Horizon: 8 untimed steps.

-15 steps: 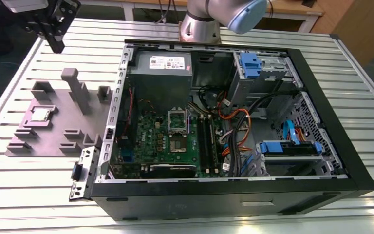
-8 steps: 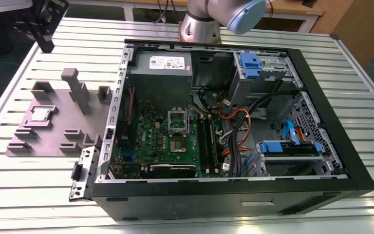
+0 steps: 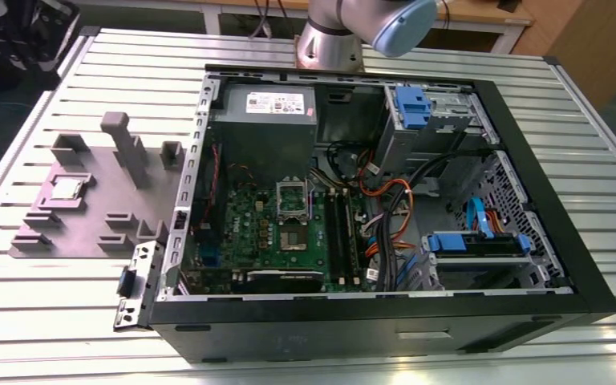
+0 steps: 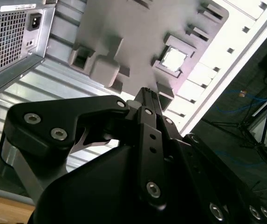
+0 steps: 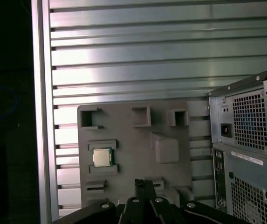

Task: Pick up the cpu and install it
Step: 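Reach for the cpu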

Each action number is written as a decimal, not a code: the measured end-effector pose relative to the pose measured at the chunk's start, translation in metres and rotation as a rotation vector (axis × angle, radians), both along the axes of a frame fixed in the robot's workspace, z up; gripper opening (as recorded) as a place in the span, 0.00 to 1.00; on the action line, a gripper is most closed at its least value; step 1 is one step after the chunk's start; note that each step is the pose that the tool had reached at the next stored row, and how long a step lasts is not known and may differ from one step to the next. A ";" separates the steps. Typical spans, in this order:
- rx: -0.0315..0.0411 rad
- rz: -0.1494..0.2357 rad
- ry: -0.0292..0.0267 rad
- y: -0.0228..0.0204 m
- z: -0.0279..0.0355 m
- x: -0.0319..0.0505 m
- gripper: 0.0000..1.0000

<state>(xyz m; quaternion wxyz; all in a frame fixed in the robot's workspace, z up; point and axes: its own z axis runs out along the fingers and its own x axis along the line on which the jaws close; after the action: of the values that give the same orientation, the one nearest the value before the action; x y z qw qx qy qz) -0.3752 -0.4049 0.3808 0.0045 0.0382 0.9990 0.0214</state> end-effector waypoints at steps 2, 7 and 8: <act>0.0001 0.000 -0.0003 -0.0010 -0.0009 -0.0087 0.11; 0.0001 0.000 -0.0002 -0.0016 -0.0023 -0.0275 0.11; 0.0001 0.000 -0.0002 -0.0016 -0.0026 -0.0319 0.11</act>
<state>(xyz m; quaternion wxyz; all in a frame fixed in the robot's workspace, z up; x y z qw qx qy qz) -0.4071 -0.4066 0.3782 0.0045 0.0381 0.9990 0.0214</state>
